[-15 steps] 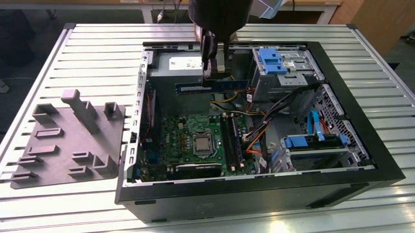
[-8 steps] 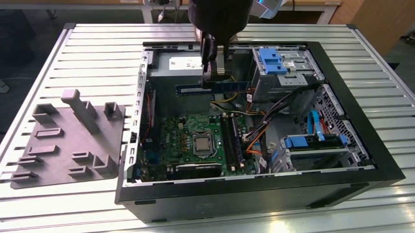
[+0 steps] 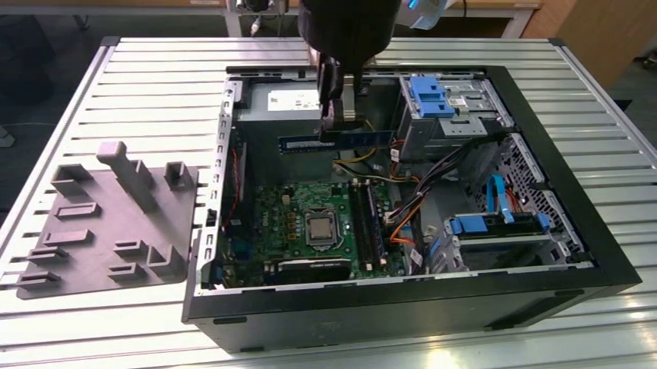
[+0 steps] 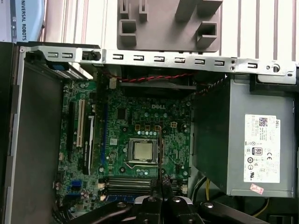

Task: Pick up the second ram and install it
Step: 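Pick up the second ram and move it above second insertion slot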

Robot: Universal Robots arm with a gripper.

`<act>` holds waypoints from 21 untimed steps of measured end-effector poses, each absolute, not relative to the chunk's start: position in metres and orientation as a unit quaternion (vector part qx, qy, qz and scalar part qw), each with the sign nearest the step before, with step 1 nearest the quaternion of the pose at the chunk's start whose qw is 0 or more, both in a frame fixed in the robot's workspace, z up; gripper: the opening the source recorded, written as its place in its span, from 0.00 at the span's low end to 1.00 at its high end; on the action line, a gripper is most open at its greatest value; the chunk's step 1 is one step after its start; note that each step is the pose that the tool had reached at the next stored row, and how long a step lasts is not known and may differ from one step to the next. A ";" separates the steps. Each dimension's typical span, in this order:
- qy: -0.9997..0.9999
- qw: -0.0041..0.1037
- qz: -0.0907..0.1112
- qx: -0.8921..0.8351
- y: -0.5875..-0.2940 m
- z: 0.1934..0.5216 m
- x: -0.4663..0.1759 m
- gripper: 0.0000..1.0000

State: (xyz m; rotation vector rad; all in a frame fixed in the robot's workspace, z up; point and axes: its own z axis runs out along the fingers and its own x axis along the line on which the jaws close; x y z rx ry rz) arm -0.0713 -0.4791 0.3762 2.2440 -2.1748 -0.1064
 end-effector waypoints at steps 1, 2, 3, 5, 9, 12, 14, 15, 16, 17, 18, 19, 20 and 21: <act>-0.696 0.007 -0.034 0.718 -0.479 0.376 -0.071 0.12; -0.696 0.007 -0.034 0.718 -0.479 0.375 -0.071 0.12; -0.696 0.007 -0.034 0.718 -0.479 0.374 -0.071 0.12; -0.696 0.007 -0.034 0.718 -0.479 0.373 -0.071 0.12; -0.696 0.007 -0.034 0.718 -0.479 0.372 -0.071 0.12; -0.696 0.007 -0.034 0.718 -0.479 0.371 -0.071 0.12; -0.696 0.007 -0.034 0.718 -0.479 0.370 -0.071 0.12; -0.696 0.007 -0.034 0.718 -0.479 0.370 -0.071 0.12; -0.696 0.007 -0.034 0.718 -0.479 0.370 -0.071 0.12; -0.696 0.007 -0.034 0.718 -0.479 0.369 -0.071 0.12; -0.696 0.007 -0.034 0.718 -0.479 0.369 -0.071 0.12; -0.696 0.007 -0.034 0.718 -0.479 0.368 -0.071 0.12; -0.696 0.007 -0.034 0.718 -0.479 0.368 -0.071 0.12; -0.696 0.007 -0.034 0.718 -0.479 0.367 -0.071 0.12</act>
